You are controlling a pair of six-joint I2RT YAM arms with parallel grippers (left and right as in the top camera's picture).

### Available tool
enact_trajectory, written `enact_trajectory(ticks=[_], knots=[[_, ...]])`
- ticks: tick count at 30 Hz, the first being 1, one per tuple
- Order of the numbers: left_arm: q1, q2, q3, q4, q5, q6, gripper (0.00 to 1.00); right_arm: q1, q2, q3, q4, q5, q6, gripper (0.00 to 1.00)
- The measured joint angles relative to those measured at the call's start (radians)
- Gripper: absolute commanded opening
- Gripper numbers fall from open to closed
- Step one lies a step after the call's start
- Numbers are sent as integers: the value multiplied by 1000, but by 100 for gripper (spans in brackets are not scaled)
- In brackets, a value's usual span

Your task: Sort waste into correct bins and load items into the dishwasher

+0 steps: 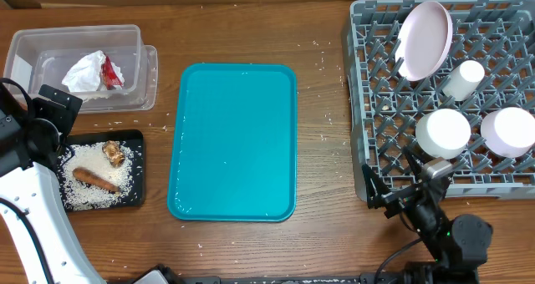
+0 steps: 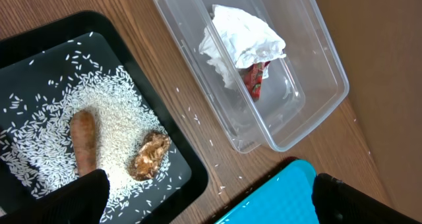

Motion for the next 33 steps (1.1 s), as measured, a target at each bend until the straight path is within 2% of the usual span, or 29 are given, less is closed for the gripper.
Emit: enact_trajectory(ticks=[6,18,33], knots=[[0,0,0,0,0,0,100,51,-99,-150,186,90,1,100],[0,0,0,0,0,0,100,56,-116,-161,89,385,0,100],[0,0,0,0,0,0,100,56,-116,-161,89,428,0,100]])
